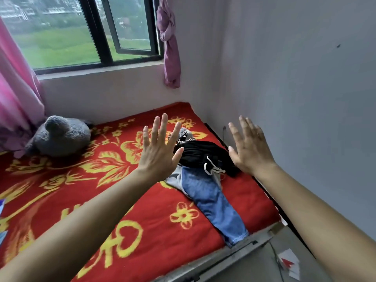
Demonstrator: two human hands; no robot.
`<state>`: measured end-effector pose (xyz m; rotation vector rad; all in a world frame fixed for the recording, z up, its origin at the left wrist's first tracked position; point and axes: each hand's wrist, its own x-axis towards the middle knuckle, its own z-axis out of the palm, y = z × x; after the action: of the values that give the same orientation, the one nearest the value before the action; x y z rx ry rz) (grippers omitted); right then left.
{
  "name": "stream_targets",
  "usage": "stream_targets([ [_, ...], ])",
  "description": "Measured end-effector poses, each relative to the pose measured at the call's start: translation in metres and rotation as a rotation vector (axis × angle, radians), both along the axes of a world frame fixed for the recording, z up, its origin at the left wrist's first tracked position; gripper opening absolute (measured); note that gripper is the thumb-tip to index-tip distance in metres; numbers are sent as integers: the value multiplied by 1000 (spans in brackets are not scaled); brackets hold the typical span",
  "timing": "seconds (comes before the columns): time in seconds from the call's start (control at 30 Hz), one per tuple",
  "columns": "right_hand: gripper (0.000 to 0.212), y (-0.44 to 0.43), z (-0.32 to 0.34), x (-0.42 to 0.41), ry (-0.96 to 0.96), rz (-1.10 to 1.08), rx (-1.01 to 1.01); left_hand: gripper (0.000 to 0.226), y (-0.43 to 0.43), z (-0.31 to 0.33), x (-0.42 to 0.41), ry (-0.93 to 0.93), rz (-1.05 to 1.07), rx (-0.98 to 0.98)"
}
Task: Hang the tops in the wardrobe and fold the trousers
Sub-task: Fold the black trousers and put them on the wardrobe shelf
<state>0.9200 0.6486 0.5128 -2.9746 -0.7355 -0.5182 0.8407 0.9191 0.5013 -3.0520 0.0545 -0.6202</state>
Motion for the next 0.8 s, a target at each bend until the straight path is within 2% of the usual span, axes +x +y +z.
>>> stream_targets([
  [0.3, 77, -52, -109, 123, 227, -3, -52, 72, -61, -115, 81, 277, 240, -201],
  [0.5, 79, -59, -203, 144, 396, -31, -87, 70, -70, -200, 92, 513, 323, -300],
  [0.63, 79, -56, -274, 141, 537, -69, -84, 70, -73, -264, 104, 618, 453, -510],
  [0.7, 80, -51, -312, 139, 615, -103, -49, 70, -72, -302, 112, 670, 515, -629],
  [0.8, 86, -36, -373, 133, 728, -212, 182, 68, -68, -365, 130, 730, 605, -753],
])
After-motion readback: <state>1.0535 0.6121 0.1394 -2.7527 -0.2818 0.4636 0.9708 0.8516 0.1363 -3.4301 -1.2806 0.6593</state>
